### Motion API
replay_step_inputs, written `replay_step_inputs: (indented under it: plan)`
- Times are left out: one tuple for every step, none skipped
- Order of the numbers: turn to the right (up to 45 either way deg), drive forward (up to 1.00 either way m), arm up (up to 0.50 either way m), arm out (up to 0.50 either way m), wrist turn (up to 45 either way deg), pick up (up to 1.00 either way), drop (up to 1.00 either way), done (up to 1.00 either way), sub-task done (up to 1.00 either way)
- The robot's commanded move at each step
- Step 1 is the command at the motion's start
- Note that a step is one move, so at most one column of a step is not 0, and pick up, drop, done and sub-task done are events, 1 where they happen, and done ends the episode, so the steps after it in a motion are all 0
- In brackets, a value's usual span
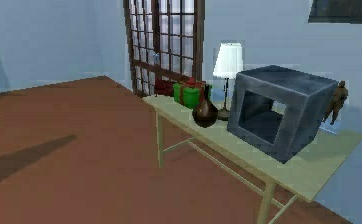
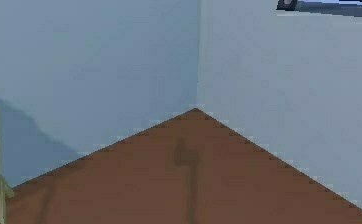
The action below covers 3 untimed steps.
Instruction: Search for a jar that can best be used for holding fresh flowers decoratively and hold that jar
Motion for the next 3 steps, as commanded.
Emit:
replay_step_inputs:
  plan:
    - [6.0, 0.0, 0.0, 0.0, 0.0, 0.0, 0.0, 0.0, 0.0]
    - [0.0, 0.6, 0.0, 0.0, 0.0, 0.0, 0.0, 0.0, 0.0]
    - [-33.0, 0.0, 0.0, 0.0, 0.0, 0.0, 0.0, 0.0, 0.0]
